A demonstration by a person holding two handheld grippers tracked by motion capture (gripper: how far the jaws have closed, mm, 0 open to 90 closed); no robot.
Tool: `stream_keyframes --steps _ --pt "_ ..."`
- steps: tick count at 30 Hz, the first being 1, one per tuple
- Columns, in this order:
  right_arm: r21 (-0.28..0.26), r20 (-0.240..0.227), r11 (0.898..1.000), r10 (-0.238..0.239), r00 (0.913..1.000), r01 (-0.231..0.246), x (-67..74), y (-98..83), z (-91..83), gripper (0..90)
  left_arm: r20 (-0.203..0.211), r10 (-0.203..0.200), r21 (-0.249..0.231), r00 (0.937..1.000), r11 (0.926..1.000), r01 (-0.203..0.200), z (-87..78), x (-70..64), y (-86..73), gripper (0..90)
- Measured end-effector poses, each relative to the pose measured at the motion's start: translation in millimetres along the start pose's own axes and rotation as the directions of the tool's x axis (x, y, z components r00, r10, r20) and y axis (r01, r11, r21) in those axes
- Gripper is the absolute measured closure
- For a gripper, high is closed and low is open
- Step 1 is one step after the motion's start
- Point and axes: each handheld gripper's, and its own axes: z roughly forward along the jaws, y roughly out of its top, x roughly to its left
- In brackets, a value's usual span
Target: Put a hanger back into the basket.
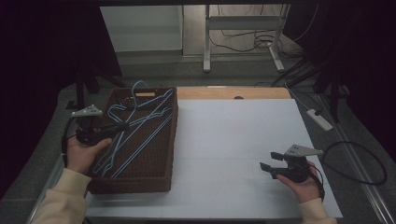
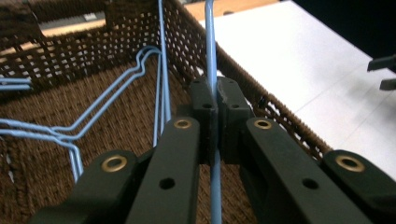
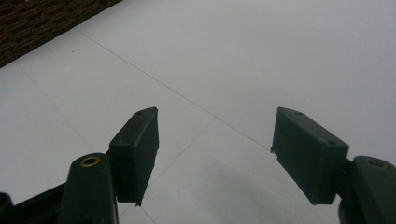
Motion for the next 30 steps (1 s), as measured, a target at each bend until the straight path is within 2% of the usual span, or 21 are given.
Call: stream_keyframes --steps 12,17,20,24,26,30 --pt "0.006 0.001 1.000 0.000 1.0000 0.000 0.0 -0.3 0.6 32.3 0.046 -0.039 0.090 0.9982 0.9953 0.035 20.3 9.1 -13.5 86.7" --pt "0.007 0.001 1.000 0.000 1.0000 0.000 0.1 -0.6 1.3 32.1 0.042 -0.063 0.134 0.9972 0.9894 0.057 28.5 15.7 -21.1 86.8" --pt "0.009 0.002 1.000 0.000 1.0000 0.000 0.0 -0.7 1.6 32.1 0.037 -0.079 0.139 0.9961 0.9876 0.074 30.8 19.1 -24.1 86.7" --pt "0.013 0.002 1.000 0.000 1.0000 0.000 0.0 -0.7 1.8 32.1 0.005 -0.101 0.148 0.9949 0.9840 0.099 33.0 24.5 -26.9 86.7" --pt "0.014 0.003 1.000 0.000 1.0000 0.000 0.0 -0.8 1.8 32.1 -0.040 -0.106 0.159 0.9935 0.9809 0.112 33.9 26.4 -27.2 86.7" --pt "0.015 0.004 1.000 0.000 1.0000 0.000 -0.3 -0.8 2.2 32.0 -0.128 -0.115 0.194 0.9851 0.9712 0.139 37.6 30.5 -27.5 86.6"
